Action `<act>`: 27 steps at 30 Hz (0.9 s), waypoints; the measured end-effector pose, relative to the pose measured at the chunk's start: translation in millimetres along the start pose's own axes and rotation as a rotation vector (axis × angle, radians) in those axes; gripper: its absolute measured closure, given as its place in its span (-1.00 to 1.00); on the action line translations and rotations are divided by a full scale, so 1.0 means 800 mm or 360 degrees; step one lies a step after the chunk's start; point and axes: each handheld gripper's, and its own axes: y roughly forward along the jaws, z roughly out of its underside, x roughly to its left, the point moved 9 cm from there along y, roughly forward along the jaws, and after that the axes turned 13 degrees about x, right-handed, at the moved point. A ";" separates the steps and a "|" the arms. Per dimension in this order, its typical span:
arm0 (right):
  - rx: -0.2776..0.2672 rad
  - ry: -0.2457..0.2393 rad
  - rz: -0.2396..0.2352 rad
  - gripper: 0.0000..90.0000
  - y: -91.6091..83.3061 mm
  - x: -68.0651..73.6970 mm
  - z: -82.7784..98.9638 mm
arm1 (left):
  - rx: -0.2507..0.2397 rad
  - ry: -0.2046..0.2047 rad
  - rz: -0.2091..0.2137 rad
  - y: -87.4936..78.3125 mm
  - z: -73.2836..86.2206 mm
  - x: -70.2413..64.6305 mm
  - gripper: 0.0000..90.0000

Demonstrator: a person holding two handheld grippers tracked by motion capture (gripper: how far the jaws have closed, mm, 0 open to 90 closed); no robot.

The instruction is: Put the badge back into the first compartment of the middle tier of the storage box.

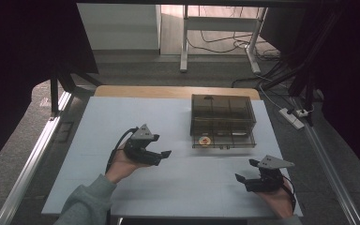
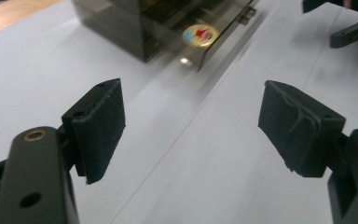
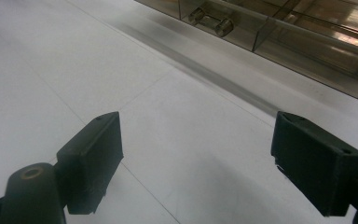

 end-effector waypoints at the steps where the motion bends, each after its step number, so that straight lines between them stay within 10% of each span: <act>1: 0.0004 0.0000 0.0001 -0.64 0.000 0.000 0.000 | -0.0002 -0.0013 -0.0001 -0.002 0.006 0.002 -0.49; 27: 0.0015 -0.0020 -0.0020 -0.63 0.002 0.002 0.004 | 0.0053 -0.0257 -0.0154 -0.025 0.144 0.044 -0.51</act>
